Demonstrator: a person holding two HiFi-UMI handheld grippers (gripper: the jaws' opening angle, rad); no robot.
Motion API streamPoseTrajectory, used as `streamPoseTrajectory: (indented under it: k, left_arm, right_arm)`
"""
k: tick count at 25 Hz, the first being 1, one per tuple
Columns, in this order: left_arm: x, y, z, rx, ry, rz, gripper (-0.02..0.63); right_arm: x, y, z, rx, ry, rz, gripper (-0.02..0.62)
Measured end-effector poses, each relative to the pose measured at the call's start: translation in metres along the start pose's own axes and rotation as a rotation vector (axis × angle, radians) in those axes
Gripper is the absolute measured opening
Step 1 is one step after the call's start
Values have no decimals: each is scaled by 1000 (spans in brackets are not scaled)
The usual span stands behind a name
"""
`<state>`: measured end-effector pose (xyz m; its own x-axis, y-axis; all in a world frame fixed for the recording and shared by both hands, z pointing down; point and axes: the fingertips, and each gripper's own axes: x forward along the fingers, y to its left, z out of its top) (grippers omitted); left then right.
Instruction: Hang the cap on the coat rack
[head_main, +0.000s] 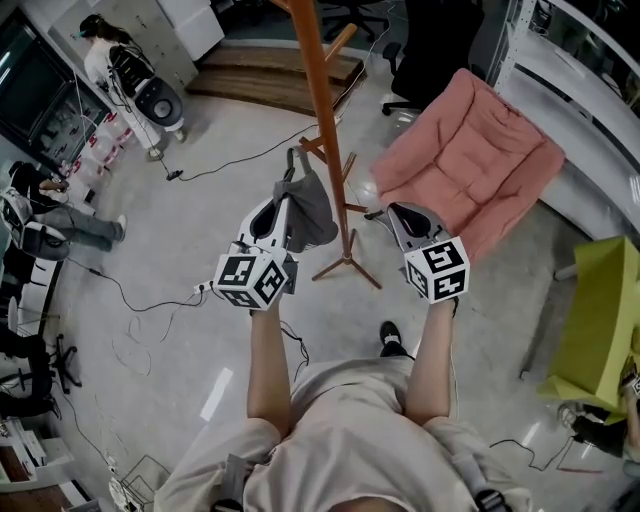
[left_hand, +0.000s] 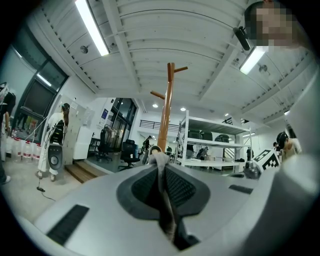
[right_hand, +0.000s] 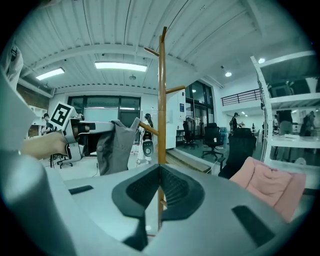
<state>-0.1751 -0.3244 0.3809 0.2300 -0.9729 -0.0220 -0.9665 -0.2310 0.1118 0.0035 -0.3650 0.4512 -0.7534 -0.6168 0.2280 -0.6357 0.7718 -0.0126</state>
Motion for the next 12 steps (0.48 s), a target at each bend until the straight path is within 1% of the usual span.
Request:
streamPoseTrajectory:
  k: [3,6,12]
  left_arm:
    - [1,1,-3,-8,0,5,20]
    - [8,-6,-4,-23,-8,-9,20]
    - [6,-2,-4,-25,0,-6,20]
  right_arm:
    - [-4,-4,-4,11,1,-7,5]
    - [-11,-13,-6,9,6,-21,5]
    - [-13,-11,-2,14,1,-27,5]
